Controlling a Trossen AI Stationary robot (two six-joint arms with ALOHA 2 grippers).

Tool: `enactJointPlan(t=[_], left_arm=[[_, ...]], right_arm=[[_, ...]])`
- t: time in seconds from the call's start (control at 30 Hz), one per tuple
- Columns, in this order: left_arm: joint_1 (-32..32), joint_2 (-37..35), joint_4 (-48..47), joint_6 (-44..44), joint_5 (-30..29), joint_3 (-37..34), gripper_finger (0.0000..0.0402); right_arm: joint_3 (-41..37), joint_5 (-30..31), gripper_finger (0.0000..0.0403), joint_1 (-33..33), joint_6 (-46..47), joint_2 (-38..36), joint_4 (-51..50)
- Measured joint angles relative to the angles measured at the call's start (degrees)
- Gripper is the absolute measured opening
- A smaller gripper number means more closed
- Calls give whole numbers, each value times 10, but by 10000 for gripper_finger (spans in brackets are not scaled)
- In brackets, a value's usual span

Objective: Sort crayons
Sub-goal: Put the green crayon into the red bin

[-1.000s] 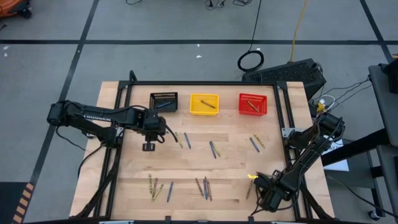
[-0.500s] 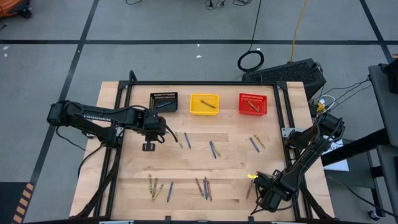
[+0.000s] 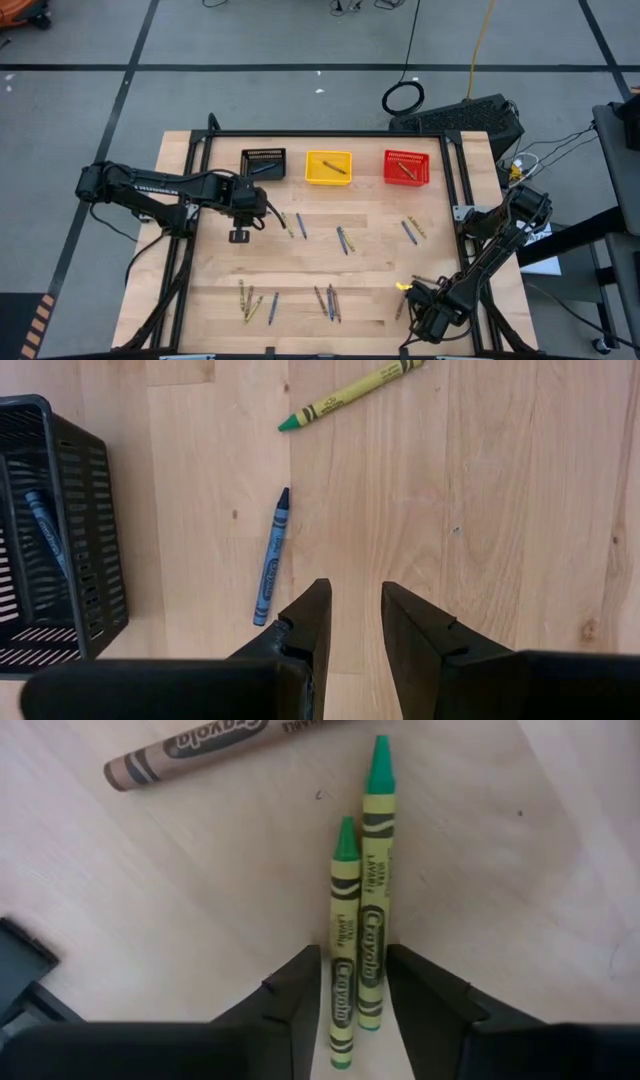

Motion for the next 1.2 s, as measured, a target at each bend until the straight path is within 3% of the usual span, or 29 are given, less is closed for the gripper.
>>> enactJointPlan(t=[0.57,1.2], left_arm=[[0,0,0,0,0,0,86],[0,0,0,0,0,0,86]], right_arm=[[-1,15,122,-1,12,-31,-23],[-3,31,99,-1,38,-28,-6]])
